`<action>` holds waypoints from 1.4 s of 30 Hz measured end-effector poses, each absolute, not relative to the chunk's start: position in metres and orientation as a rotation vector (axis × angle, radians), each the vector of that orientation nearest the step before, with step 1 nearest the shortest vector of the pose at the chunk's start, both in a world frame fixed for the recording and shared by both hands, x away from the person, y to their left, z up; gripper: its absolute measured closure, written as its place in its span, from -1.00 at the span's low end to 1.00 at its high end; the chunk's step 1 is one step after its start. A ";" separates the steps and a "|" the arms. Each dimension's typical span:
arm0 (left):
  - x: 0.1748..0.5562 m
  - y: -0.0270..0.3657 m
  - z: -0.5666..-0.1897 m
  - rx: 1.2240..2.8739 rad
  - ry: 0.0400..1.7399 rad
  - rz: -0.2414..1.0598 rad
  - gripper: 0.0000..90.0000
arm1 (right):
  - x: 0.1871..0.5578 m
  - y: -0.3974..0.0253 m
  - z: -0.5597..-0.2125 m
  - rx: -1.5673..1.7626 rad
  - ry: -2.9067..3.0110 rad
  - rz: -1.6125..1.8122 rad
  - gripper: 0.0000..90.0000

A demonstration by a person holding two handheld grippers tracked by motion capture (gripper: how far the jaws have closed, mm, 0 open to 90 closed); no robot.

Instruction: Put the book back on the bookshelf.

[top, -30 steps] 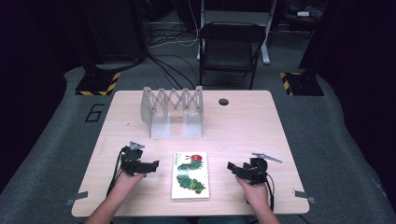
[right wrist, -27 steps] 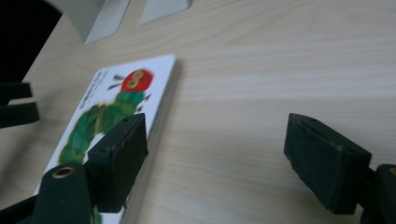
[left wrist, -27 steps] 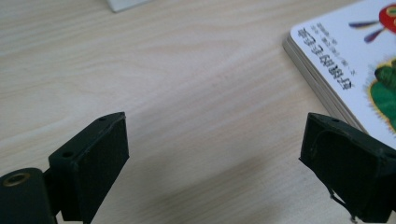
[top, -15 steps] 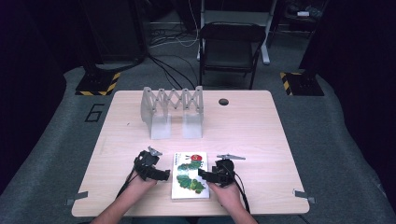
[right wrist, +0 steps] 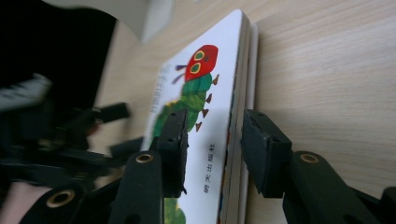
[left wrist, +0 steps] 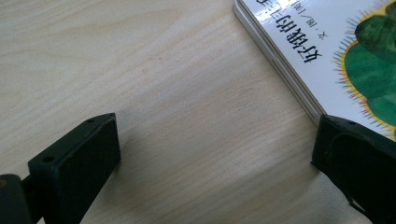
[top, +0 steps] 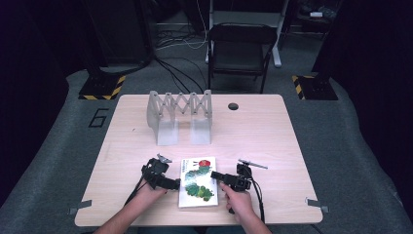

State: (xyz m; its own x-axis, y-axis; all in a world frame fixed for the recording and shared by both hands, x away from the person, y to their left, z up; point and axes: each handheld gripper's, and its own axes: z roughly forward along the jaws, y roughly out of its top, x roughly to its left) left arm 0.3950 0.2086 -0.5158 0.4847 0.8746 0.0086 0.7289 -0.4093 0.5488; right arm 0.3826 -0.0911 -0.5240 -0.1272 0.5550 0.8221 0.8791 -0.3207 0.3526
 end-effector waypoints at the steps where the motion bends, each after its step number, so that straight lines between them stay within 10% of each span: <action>1: 0.395 0.209 -0.516 2.256 1.325 0.407 -0.96 | 0.383 -0.091 -0.524 -1.828 -1.598 -1.427 0.55; 13: 0.395 0.209 -0.514 2.278 1.316 0.402 -0.98 | 0.382 -0.071 -0.506 -1.768 -1.771 -1.525 0.65; 42: 0.400 0.221 -0.478 1.592 1.412 -0.117 -0.81 | 0.382 -0.074 -0.459 -1.700 -1.547 -1.760 0.76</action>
State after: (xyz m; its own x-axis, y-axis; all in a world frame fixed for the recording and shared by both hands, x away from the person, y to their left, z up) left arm 0.3999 0.2209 -0.4778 0.3227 0.7116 -0.6241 0.8044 0.1412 0.5770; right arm 0.3823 -0.0740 -0.4594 -0.2908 0.4694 0.8337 0.7665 -0.4072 0.4966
